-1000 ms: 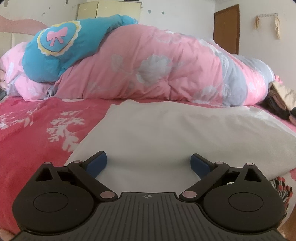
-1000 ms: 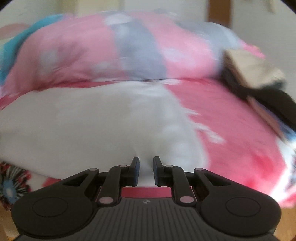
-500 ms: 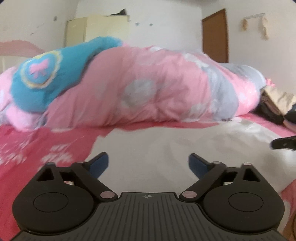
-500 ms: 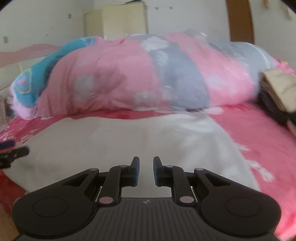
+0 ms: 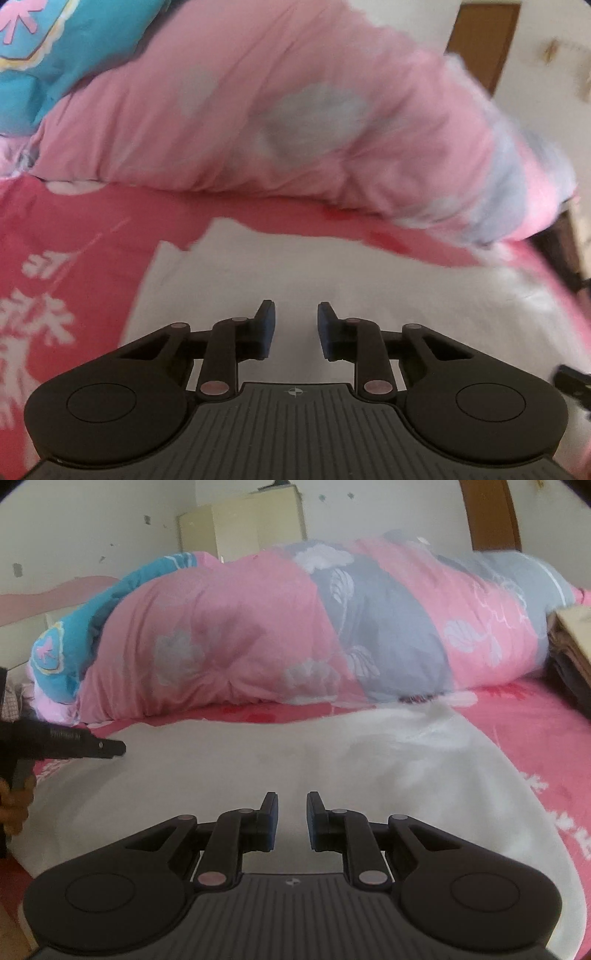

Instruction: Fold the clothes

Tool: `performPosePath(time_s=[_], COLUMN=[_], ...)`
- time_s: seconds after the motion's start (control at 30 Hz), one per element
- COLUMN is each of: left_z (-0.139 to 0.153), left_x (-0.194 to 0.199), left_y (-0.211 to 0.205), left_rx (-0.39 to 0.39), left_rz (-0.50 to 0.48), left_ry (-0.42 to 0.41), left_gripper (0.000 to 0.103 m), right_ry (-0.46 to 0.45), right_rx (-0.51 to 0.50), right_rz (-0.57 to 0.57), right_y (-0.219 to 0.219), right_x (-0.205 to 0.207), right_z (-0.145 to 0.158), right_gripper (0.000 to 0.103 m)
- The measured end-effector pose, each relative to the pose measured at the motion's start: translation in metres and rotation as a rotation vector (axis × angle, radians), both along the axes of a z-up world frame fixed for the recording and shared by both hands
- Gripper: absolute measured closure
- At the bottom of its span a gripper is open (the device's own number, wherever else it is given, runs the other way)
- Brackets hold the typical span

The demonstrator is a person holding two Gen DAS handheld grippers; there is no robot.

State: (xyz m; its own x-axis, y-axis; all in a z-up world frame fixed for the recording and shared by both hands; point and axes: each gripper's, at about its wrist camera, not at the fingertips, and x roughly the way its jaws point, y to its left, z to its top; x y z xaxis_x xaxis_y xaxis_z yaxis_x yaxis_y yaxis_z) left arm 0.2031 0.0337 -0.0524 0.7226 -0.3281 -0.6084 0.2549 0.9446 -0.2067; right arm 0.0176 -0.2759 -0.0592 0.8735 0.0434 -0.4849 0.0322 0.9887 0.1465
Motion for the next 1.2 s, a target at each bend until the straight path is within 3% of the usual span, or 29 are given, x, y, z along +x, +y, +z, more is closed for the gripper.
performPosePath(time_s=[0.37, 0.57, 0.67, 0.73, 0.97, 1.2], left_z=[-0.003, 0.015, 0.013, 0.006, -0.009, -0.019], left_x=[0.015, -0.011, -0.013, -0.007, -0.006, -0.002], left_y=[0.023, 0.002, -0.001, 0.004, 0.032, 0.048], left_rx=[0.059, 0.069, 0.105, 0.109, 0.007, -0.110], left_rz=[0.121, 0.041, 0.049, 0.085, 0.129, 0.126], left_ry=[-0.023, -0.086, -0.097, -0.074, -0.057, -0.040], left_gripper=[0.088, 0.087, 0.087, 0.087, 0.087, 0.087], right_ry=[-0.011, -0.013, -0.013, -0.023, -0.034, 0.095], right_rx=[0.050, 0.047, 0.032, 0.043, -0.006, -0.094], right_rz=[-0.025, -0.025, -0.013, 0.034, 0.274, 0.463], right_y=[-0.017, -0.017, -0.014, -0.008, 0.061, 0.123], right_x=[0.002, 0.002, 0.002, 0.004, 0.042, 0.111], right_z=[-0.013, -0.011, -0.005, 0.005, 0.036, 0.030], right_gripper=[0.086, 0.086, 0.085, 0.085, 0.085, 0.085])
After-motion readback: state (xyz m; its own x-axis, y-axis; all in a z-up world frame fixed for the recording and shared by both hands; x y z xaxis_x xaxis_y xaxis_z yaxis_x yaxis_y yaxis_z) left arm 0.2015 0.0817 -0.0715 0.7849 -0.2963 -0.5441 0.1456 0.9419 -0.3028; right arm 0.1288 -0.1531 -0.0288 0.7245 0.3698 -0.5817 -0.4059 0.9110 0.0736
